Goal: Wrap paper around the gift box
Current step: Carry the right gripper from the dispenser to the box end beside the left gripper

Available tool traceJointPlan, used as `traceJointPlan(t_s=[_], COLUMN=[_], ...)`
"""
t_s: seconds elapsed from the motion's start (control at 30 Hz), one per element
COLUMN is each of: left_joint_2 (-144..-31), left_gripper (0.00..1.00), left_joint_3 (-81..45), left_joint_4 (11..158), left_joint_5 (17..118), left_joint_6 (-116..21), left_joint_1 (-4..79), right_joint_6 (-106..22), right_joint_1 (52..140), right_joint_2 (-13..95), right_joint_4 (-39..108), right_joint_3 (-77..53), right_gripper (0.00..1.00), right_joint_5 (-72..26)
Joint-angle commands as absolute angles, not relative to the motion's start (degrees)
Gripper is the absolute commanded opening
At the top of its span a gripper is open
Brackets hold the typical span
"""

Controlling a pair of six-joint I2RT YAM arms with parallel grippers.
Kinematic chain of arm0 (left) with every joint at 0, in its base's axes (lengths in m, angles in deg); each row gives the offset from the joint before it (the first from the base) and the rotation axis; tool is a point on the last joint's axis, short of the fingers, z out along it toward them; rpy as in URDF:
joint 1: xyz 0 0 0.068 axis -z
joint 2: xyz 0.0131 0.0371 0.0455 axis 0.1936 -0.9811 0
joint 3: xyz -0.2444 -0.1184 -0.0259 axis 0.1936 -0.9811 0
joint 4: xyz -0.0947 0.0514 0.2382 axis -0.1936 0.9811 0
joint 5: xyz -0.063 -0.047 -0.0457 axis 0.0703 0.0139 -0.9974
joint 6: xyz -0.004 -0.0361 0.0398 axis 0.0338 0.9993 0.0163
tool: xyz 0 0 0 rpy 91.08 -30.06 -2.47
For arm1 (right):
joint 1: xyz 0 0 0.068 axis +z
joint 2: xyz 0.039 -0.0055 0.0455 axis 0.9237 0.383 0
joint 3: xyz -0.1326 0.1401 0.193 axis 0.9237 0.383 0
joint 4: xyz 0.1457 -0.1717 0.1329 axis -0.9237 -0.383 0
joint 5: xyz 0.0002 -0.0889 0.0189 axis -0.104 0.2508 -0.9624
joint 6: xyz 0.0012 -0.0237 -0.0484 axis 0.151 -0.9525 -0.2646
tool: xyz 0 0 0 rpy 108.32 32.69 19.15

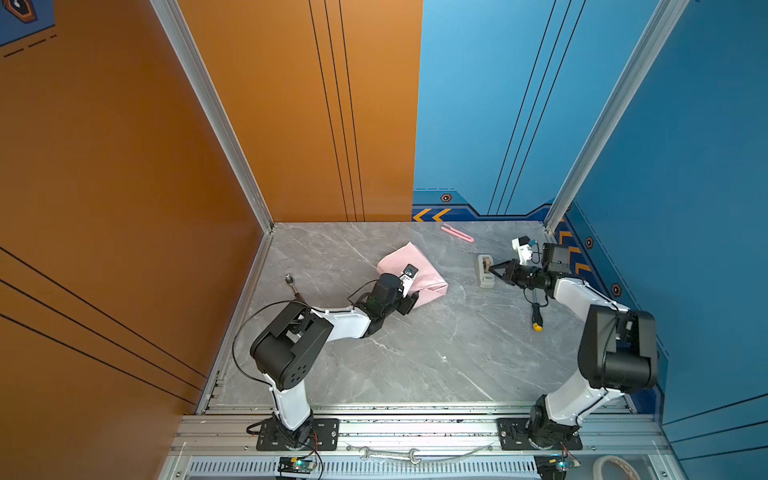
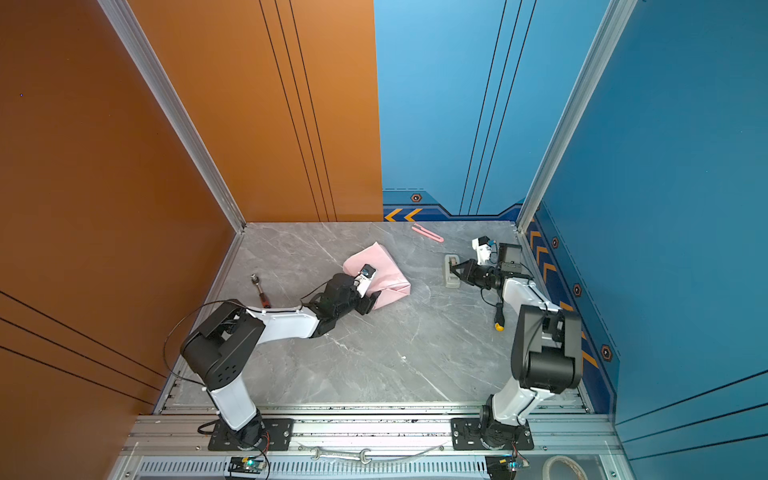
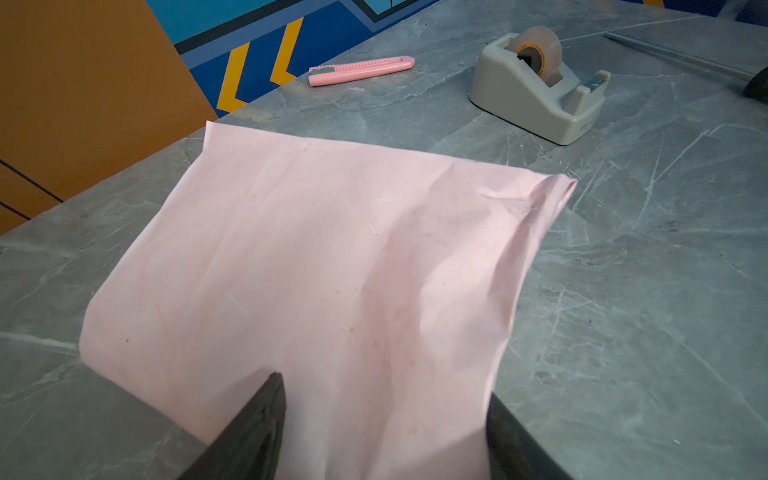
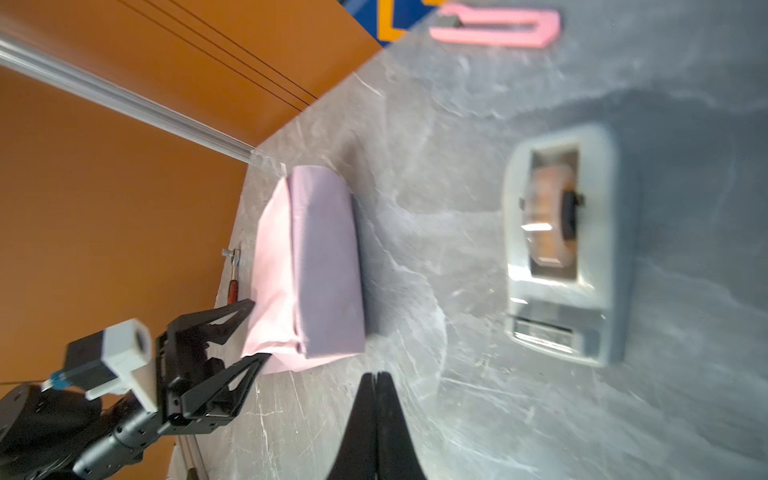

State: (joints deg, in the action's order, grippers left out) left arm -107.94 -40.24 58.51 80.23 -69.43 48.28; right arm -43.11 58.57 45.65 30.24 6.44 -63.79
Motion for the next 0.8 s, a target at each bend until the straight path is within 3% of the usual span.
traceJointPlan(t_s=[0.0,0.17,0.37,0.77], left_joint_2=[-106.88,-106.88,-106.93,-106.97], left_gripper=[0.67,0.67,0.67,0.67], left_joint_3=[-41.11,-41.26,-41.28,-41.24], left_joint_4=[62.12,62.01,61.98,62.04], left_joint_5=[80.52,80.40,80.15,79.81], left_joint_6=[-68.60,-68.64,-68.73,-68.91], left_joint_1=[47.34,47.33,47.42,47.47], right_joint_6=[-47.07,-55.71,-56.55,-49.03], right_joint_1=[59.91,65.96,74.66,86.92], right_joint_2=[42.23,35.63,31.32,40.05], right_joint_4=[30.89,26.14,29.36,50.53], right_joint_3=[8.20,9.90,14.98,18.55], right_gripper=[0.00,0.00,0.00,0.00], right_joint_5=[-63.68,-62.78,-60.43,-55.26])
